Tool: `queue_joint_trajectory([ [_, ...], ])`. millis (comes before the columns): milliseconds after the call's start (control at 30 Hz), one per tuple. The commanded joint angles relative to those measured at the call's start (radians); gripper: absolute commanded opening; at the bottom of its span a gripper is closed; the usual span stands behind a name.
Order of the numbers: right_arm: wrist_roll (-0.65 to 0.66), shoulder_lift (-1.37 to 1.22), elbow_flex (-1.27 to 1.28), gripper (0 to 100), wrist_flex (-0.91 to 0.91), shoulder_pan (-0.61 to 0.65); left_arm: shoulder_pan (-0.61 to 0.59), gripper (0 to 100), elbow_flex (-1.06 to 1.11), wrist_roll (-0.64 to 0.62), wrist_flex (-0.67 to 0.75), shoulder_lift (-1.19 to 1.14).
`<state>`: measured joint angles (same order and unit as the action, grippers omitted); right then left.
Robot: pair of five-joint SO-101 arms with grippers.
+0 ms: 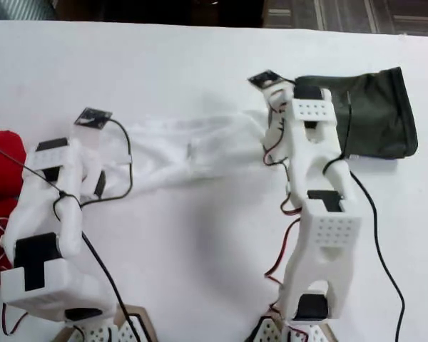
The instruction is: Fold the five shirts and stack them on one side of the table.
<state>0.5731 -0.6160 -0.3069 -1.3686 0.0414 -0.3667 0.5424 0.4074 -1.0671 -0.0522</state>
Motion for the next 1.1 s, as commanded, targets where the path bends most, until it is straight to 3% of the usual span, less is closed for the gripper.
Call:
queue_joint_trajectory([
  [0, 0.051, 0.058, 0.049, 2.0, 0.056, -0.031, -0.009, 3, -0.042, -0.003, -0.003, 0.021],
  [233, 0.058, 0.114, 0.021, 2.0, 0.033, -0.047, -0.008, 3, -0.081, -0.021, -0.038, 0.023],
  [500, 0.055, 0.398, -0.011, 2.0, -0.074, -0.056, -0.008, 3, -0.426, -0.265, -0.236, 0.014],
  [767, 0.054, 0.595, -0.009, 2.0, -0.219, 0.004, -0.068, 6, -0.464, -0.370, 0.061, -0.110],
  [900, 0.054, 0.688, -0.009, 2.0, -0.297, 0.036, -0.066, 17, -0.561, -0.373, -0.075, -0.281],
  [1067, 0.058, 0.806, 0.057, 2.0, -0.317, 0.038, -0.069, 18, -0.722, -0.400, -0.226, -0.427],
])
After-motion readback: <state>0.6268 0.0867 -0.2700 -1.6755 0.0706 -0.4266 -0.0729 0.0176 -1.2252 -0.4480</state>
